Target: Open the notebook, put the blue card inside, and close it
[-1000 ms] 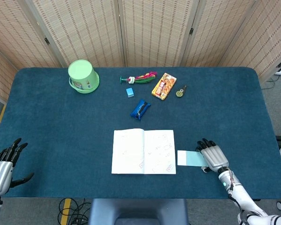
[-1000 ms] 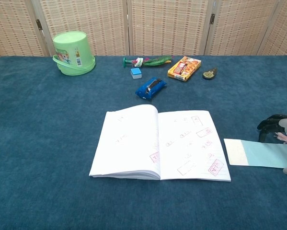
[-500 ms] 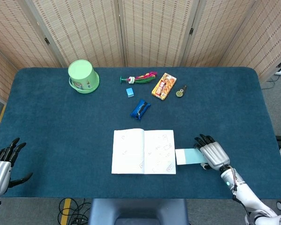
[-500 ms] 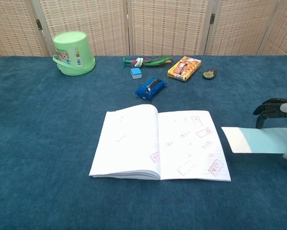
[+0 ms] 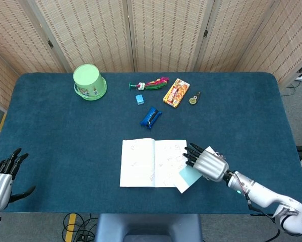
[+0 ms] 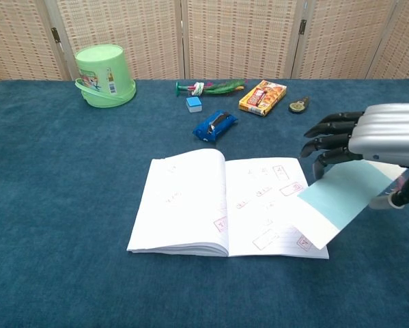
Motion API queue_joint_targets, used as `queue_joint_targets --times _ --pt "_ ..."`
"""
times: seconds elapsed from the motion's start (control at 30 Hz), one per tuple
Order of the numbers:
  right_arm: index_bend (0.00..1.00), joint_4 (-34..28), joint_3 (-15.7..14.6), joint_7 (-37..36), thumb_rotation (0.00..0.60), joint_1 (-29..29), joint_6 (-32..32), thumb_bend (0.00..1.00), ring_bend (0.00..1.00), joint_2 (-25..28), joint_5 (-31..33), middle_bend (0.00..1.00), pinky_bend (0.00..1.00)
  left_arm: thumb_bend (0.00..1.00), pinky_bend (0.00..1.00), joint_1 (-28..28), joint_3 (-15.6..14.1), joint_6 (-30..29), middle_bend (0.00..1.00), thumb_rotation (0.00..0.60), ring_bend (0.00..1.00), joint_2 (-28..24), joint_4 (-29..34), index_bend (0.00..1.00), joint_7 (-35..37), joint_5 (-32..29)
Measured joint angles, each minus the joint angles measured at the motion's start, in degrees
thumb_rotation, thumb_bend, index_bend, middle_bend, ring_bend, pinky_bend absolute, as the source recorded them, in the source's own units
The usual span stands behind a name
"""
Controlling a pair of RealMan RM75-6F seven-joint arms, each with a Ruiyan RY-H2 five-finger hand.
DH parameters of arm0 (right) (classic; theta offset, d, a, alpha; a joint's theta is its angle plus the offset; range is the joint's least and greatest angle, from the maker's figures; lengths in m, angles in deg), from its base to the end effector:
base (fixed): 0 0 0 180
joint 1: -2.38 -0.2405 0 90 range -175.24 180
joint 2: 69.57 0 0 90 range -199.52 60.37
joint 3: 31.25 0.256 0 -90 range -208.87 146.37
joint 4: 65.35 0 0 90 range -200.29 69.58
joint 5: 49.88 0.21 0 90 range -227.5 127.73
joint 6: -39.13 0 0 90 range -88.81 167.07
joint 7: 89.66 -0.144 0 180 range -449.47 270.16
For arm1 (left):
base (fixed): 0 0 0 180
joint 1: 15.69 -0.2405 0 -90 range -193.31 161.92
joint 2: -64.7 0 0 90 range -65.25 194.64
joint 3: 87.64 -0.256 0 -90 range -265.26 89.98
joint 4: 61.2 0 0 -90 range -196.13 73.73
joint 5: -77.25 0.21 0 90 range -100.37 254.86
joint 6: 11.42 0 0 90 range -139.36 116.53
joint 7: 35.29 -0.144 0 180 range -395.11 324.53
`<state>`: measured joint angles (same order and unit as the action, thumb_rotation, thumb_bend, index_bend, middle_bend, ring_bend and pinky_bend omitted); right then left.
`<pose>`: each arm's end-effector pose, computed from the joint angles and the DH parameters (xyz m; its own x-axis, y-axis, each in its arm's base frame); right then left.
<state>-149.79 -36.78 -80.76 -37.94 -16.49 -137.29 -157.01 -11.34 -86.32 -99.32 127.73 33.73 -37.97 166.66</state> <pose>-0.2087 -0.2883 0.0548 0.8489 -0.0148 0.5284 -0.3298 -0.7961 0.5075 -0.2966 0.1718 0.1606 0.4177 -0.0177 0.9084 0.9064 -0.0613 -0.4180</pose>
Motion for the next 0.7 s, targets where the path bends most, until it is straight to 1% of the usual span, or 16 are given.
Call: queue_joint_targets --times 0.13,0.4,0.57,0.7 --pt "0.4 4.4 -0.4 -4.4 0.6 -3.7 -1.2 0.24 0.0 -0.1 -4.0 0.15 0.07 0.17 0.22 -0.1 0.0 0.0 0.06 0.6 0.18 -0.1 0.2 0.14 -0.2 -0.2" --pt "0.4 13.3 0.4 -9.6 0.6 -6.9 -4.0 0.24 0.0 -2.3 -6.0 0.15 0.06 0.17 0.22 -0.3 -0.1 0.1 0.06 0.6 0.18 -0.1 0.5 0.14 -0.8 -0.4" --pt "0.4 21.3 0.8 -13.5 0.6 -9.4 -6.0 0.23 0.0 -5.7 -7.3 0.15 0.05 0.17 0.22 -0.4 -0.2 0.2 0.06 0.6 0.18 -0.3 1.0 0.14 -1.4 -0.6" --pt "0.4 28.7 0.3 -17.8 0.6 -11.6 -8.0 0.2 0.0 -9.5 -9.0 0.15 0.04 0.17 0.22 -0.6 -0.2 0.1 0.06 0.6 0.18 -0.6 1.3 0.14 -1.8 -0.8"
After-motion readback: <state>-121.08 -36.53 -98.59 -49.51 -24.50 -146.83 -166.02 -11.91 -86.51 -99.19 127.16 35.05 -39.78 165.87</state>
